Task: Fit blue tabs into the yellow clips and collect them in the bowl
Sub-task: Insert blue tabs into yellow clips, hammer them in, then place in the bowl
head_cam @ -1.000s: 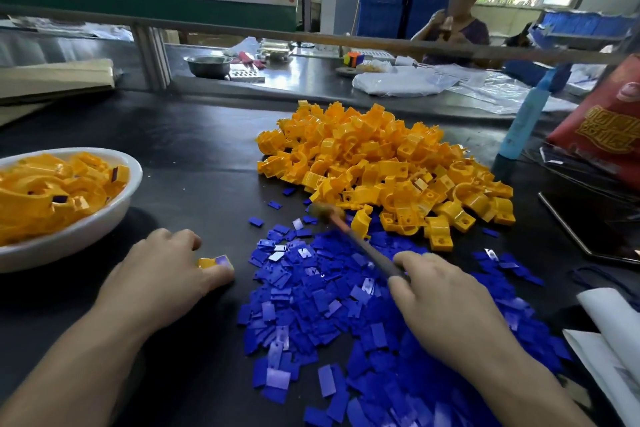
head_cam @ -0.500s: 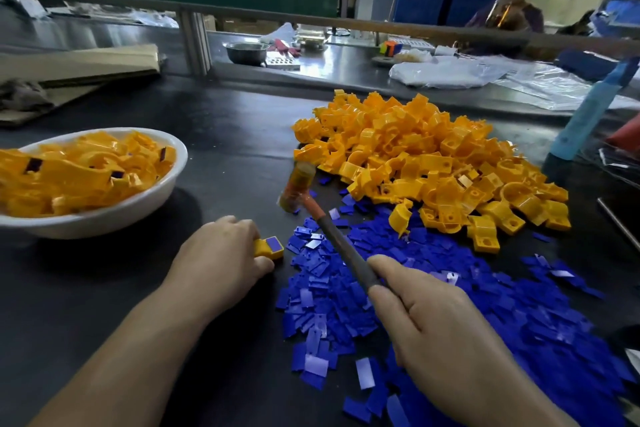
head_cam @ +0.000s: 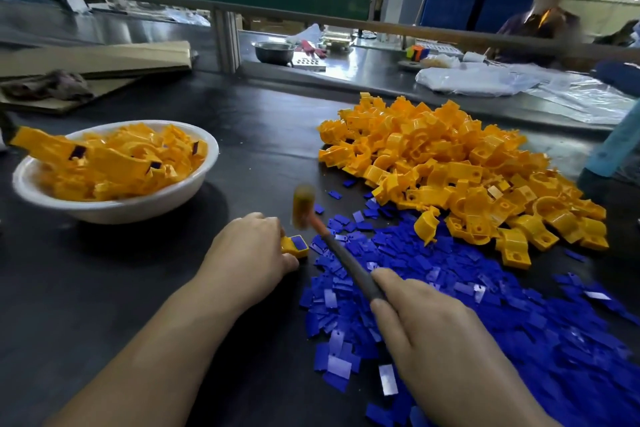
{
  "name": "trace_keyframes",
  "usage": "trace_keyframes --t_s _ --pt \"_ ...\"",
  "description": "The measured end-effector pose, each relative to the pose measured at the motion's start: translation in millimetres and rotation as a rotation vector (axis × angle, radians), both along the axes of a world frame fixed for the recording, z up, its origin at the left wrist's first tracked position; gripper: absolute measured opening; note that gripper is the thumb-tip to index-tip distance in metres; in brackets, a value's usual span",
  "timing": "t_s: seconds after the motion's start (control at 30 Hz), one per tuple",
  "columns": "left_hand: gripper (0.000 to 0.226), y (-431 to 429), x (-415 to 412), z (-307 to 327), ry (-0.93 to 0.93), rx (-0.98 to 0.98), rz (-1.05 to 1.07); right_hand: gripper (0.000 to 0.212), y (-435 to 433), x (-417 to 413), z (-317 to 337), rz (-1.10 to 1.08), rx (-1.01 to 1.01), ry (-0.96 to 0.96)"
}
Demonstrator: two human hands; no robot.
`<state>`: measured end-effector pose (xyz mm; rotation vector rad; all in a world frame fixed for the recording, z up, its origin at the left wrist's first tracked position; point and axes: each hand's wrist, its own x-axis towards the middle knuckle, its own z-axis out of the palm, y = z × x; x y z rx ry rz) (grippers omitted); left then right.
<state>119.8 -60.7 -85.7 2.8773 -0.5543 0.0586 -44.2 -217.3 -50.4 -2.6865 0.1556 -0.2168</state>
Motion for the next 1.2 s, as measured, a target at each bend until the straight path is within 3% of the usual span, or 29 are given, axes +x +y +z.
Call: trace_keyframes --t_s 0.1,0.4,0.53,0.7,0.77,0.9,0.97,1.07,1.2 --pt "0.039 -1 0 1 0.001 0.012 0.009 0.024 -1 6 -2 0.021 -0.048 0.068" --pt "0.044 -1 -3 3 0.003 0.049 0.017 0.025 -10 -4 -6 -0.045 -0.004 -0.032" --pt "0.045 0 -4 5 0.031 0.086 0.001 0.031 -21 -4 -5 -0.117 -0.110 -0.039" --pt "0.029 3 -4 15 0.020 0.050 0.013 0.039 -53 -1 -15 -0.255 -0.293 0.014" --pt "0.023 8 -2 22 0.099 -0.257 0.100 0.043 -71 3 -26 -0.277 -0.264 0.055" --pt "0.026 24 9 45 0.464 -1.578 0.229 0.052 -96 18 -52 -0.303 -0.229 0.158" --pt "0.038 35 17 54 0.505 -2.046 0.228 0.043 -97 24 -59 -0.325 -0.203 0.160" --pt "0.062 49 24 57 0.462 -2.330 0.184 0.035 -91 26 -54 -0.330 -0.174 0.180" --pt "0.068 45 19 57 0.532 -2.318 0.127 0.051 -88 22 -51 -0.307 -0.117 0.015"
